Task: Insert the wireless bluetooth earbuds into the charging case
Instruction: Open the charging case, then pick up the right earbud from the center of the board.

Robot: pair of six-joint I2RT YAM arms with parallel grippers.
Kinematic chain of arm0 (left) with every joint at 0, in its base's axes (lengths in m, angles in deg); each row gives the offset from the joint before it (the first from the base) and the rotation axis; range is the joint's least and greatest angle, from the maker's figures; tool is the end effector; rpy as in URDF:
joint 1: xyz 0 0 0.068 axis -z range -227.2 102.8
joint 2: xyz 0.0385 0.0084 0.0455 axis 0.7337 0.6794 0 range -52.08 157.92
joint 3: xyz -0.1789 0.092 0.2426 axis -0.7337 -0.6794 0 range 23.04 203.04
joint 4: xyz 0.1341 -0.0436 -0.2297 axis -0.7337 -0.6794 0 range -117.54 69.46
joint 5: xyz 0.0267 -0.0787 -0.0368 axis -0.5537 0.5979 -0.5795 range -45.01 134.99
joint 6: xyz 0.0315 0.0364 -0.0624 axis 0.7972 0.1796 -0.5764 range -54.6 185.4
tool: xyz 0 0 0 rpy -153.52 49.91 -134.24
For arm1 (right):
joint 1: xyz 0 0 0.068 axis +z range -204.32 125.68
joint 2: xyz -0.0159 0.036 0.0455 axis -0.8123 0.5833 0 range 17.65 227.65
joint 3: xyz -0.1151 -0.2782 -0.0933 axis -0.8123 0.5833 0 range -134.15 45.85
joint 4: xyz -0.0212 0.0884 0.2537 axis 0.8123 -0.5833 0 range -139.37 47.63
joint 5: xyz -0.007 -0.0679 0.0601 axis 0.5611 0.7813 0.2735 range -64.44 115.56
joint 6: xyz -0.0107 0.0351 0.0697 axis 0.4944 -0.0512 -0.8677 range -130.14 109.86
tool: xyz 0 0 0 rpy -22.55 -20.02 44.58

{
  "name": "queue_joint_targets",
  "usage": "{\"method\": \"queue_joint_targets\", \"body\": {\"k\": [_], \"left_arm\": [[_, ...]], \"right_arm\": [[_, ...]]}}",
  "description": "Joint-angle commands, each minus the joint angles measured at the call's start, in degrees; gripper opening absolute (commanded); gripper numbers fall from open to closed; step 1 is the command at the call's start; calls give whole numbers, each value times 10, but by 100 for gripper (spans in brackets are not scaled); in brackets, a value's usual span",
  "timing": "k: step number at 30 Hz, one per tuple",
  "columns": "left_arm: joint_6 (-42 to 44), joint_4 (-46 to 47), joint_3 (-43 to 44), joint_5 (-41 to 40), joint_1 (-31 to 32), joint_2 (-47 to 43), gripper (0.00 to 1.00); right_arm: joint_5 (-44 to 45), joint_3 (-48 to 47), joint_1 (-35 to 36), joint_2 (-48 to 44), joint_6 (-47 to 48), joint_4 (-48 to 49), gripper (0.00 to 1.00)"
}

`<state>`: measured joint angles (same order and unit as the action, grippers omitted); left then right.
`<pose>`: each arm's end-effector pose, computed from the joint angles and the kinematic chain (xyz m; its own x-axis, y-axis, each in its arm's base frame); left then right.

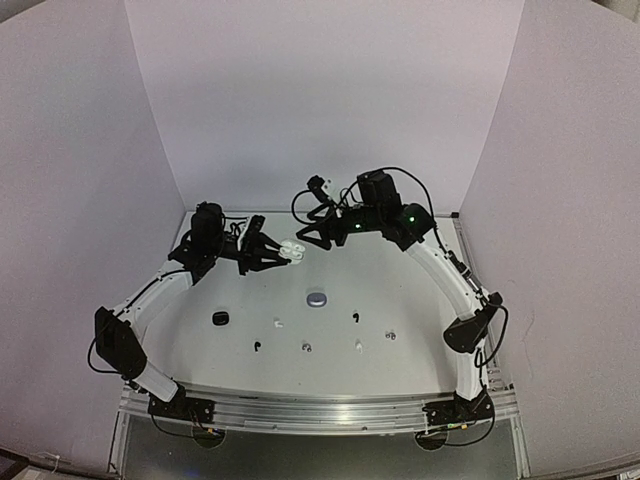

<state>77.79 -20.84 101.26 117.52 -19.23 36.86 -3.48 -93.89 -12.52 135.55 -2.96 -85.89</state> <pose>0.2941 -0.2291 0.4148 0.0427 0.0503 -0.9978 0.9814 -0.1893 0.0325 0.3513 0.3581 0.4863 -0.1582 -0.2882 -0.9444 -0.9462 0.3176 0.0616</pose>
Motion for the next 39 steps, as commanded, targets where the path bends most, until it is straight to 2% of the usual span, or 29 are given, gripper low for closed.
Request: {"method": "queue_joint_targets", "body": {"k": [1,9,13,16,21,25,29,34,39], "left_arm": [[-10,15,-1,15,2,-31,0],[-144,89,-35,-19,-4,-42,0],[-215,167,-74,-73,-13,-64,0],[-221,164,-93,-110,-14,-80,0],[-226,171,-136,-177,-18,-110,0],[-241,195,-179,-213,-20,-131,0],[-247,226,-224,-245,-21,-151,0],[-248,245,-262,-275,-26,-166,0],[-253,260,-278,-287,-34,-165,0]], "right_arm": [[20,-23,-8,16,-16,18,75],[40,-24,-23,-2,-64,22,76],[30,-6,-52,-32,-168,32,80],[93,61,-66,-75,-228,31,84],[251,265,-76,-160,-309,6,85],[285,346,-75,-152,-334,-87,85],[288,394,-56,-112,-311,-169,73],[290,378,5,-28,-286,-236,55],[290,374,51,49,-264,-265,50]]}}
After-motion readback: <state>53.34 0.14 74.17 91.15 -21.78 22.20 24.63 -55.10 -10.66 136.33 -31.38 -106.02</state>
